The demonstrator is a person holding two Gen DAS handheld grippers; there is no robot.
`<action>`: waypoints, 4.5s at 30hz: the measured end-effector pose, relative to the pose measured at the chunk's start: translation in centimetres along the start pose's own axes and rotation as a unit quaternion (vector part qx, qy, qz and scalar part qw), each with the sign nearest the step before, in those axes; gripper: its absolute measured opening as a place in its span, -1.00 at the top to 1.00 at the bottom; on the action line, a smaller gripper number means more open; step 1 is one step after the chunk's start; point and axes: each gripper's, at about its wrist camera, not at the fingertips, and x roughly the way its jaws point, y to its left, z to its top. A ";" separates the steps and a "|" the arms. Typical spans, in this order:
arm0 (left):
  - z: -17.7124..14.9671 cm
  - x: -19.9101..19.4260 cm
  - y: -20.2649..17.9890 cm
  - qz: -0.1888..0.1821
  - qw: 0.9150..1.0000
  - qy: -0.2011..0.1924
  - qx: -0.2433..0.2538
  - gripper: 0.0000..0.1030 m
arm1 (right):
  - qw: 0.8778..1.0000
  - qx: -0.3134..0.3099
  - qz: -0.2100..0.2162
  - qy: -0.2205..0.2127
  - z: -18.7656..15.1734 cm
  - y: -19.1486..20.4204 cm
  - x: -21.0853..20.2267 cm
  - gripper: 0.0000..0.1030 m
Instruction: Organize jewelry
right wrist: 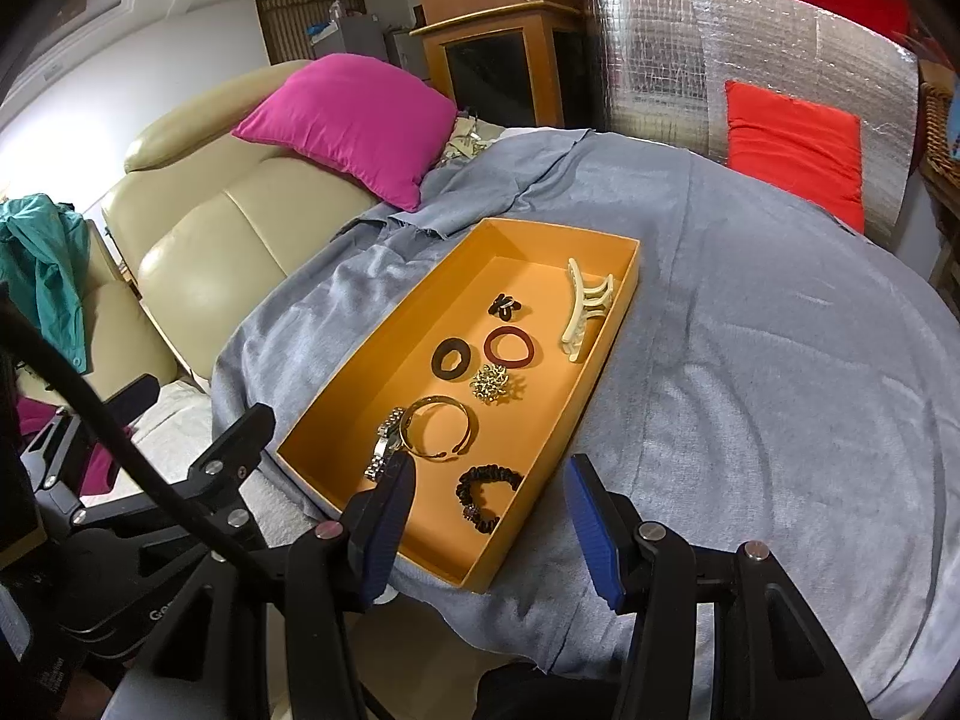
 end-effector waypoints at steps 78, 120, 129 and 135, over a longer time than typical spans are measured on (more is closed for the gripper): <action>-0.3 1.8 3.5 -0.004 0.999 0.000 -0.032 -0.78 | 1.000 -0.012 -0.014 0.006 1.2 2.2 1.9 -0.08; 1.8 6.7 2.2 0.003 0.999 0.030 -0.016 -0.78 | 0.999 0.008 -0.004 0.031 3.3 0.8 7.1 -0.08; 2.0 7.2 2.0 0.006 0.999 0.033 -0.012 -0.78 | 0.999 0.011 0.001 0.032 3.7 0.6 7.6 -0.08; 2.0 7.1 1.6 0.006 1.000 0.025 -0.008 -0.78 | 0.999 0.014 0.003 0.032 3.7 0.3 7.7 -0.08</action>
